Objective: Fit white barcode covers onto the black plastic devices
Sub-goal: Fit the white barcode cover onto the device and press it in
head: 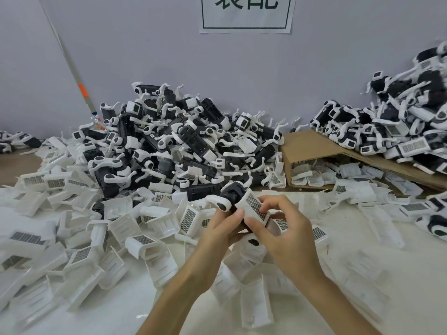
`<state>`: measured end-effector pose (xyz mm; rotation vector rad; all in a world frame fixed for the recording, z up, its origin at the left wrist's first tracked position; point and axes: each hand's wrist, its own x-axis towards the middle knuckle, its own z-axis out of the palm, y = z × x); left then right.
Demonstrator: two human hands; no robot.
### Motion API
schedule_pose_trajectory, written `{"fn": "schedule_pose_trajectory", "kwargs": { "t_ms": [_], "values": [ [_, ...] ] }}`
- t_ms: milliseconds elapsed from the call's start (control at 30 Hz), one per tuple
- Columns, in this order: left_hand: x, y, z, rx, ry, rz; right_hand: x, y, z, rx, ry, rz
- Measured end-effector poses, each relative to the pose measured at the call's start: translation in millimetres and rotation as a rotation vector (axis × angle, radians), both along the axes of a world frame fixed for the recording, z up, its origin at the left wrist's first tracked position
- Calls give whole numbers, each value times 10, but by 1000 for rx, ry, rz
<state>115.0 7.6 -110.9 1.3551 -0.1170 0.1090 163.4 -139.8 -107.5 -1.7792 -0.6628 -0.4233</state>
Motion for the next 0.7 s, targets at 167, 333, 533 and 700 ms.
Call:
{"fn": "schedule_pose_trajectory", "kwargs": {
  "t_ms": [167, 333, 533, 700],
  "values": [
    [-15, -4, -23, 21, 50, 143, -2, 9, -15, -16, -20, 69],
    [-6, 14, 10, 13, -42, 131, -9, 14, -30, -40, -72, 86],
    [-32, 54, 48, -161, -118, 50, -15, 17, -4, -25, -133, 57],
    [-28, 131, 65, -217, -151, 2, -4, 24, -8, -111, -140, 52]
  ]
}}
